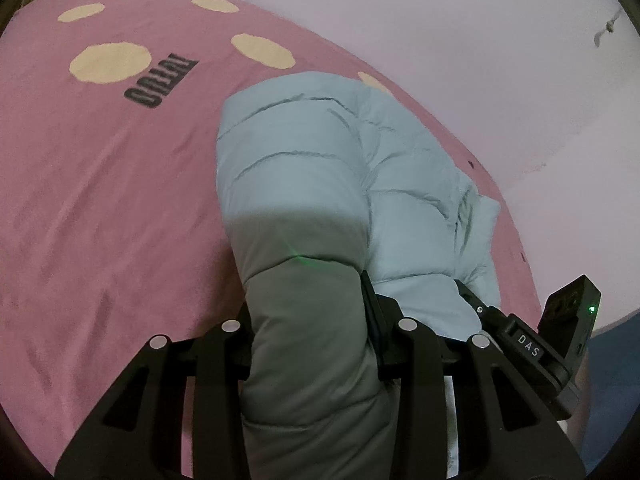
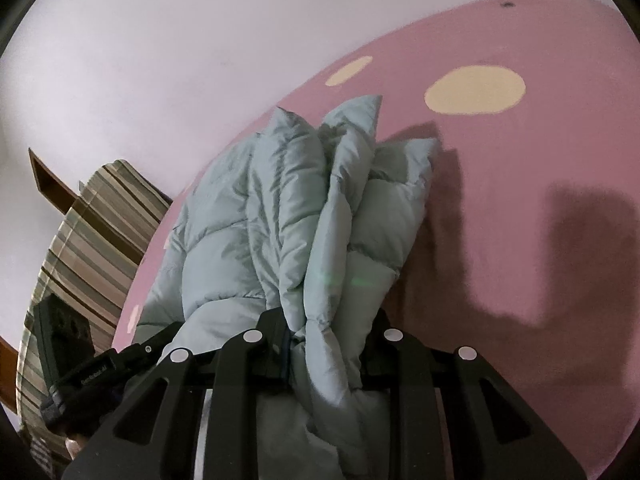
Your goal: Fold large clothes
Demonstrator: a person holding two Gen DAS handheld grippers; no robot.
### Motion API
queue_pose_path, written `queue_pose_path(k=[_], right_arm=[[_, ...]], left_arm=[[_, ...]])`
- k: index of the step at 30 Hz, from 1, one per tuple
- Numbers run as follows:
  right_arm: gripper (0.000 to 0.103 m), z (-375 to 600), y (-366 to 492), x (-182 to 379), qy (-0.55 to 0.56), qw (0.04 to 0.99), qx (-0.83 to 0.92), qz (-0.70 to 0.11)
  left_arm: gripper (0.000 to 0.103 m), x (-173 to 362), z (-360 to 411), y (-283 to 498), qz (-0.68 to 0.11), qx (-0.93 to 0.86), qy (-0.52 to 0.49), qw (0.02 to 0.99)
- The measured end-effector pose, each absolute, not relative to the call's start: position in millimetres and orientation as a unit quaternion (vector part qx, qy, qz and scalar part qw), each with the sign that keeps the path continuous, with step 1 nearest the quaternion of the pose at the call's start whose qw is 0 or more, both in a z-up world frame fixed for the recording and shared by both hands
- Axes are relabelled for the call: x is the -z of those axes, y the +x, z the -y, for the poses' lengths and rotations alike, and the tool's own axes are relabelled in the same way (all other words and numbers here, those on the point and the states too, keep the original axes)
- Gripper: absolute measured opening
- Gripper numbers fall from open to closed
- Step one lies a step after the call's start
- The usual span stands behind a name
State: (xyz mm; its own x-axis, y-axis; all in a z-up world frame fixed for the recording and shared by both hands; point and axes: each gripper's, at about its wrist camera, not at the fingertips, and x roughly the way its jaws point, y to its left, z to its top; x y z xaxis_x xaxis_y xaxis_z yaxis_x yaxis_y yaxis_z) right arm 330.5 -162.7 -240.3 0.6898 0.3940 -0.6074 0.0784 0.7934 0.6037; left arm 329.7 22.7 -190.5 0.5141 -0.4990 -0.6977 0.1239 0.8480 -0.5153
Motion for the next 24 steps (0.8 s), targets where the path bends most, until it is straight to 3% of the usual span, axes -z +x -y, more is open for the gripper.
queue_pose_path(k=[15,19,24], right_arm=[[0.032,167,342,245,0.319,0.857,-0.084,-0.397],[0.043,170,335,243,0.315,0.857,-0.078,-0.400],[0.054,173,330,240,0.313,0.857,-0.064,-0.404]], left_arm=[[0.045,203,-25,349,-0.459,0.172,-0.186,0.852],[0.053,197,-25,343,-0.456,0.163,-0.178,0.857],[0.069,192,-26,337,-0.453,0.142,-0.164,0.865]])
